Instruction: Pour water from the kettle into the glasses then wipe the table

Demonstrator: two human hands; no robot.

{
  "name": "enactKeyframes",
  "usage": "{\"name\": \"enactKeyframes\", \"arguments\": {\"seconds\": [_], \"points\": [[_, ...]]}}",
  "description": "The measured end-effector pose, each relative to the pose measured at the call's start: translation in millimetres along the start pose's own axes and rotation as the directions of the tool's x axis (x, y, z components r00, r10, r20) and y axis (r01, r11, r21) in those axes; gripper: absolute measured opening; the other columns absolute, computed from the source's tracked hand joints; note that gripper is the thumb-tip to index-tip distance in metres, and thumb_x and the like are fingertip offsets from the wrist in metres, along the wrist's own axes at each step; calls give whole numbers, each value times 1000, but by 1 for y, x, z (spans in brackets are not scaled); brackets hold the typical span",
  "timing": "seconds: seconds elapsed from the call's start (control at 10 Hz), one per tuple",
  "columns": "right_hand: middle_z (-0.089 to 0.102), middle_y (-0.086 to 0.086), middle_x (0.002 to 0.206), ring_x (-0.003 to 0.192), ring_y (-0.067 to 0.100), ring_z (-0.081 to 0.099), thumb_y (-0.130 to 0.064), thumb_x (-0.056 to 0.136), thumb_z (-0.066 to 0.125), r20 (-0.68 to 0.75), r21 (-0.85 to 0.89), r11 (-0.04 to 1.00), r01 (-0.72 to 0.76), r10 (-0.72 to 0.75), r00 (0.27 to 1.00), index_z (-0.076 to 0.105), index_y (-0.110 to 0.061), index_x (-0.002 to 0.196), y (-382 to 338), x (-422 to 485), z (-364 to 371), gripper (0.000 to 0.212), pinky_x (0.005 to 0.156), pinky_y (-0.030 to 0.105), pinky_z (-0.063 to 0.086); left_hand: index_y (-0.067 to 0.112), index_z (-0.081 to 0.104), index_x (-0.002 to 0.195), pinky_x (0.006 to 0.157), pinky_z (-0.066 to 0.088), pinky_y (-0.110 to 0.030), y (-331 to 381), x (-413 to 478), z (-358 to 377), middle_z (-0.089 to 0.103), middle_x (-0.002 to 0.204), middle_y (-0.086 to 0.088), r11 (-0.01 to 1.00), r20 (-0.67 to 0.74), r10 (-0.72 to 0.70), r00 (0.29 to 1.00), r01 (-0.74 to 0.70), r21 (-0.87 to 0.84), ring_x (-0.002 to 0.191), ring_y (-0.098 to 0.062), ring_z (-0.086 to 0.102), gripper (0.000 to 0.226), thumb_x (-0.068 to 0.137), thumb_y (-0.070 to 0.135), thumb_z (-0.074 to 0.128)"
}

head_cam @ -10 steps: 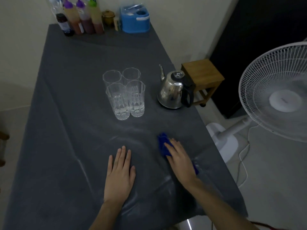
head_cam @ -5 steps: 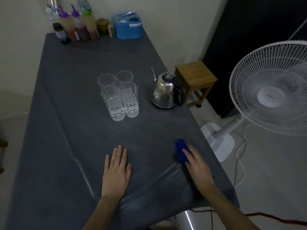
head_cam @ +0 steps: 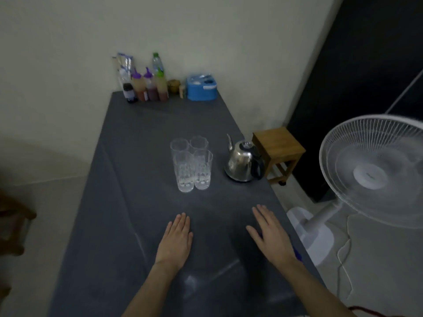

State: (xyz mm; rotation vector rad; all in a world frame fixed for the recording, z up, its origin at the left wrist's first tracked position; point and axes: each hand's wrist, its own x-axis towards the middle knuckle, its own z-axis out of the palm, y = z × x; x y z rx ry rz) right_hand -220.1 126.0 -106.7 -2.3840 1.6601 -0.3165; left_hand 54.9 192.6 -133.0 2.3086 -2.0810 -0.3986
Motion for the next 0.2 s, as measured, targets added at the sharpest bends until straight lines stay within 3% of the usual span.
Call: {"name": "enactKeyframes", "arguments": {"seconds": [0.1,0.2], "points": [[32,1,154,144,13,23,-66,87,7,-49,98,993,61,-56,997,34,-13,148,-44,42,-36,85,113,21,13,4,15,150,114,-5,-29,-2,15,-50,11,160,-9,998,-111,-2,994,-5,-66,148,-22,6,89,78,46,-15],[33,4,154,143,14,24,-52,97,27,1,81,990,116,-116,993,32,-11,148,-75,82,-76,66,114,26,21,5,9,151,118,-3,-30,-2,34,-103,5,161,-10,1000,-191,-24,981,23,-11,149,-22,1,63,98,38,2]]}}
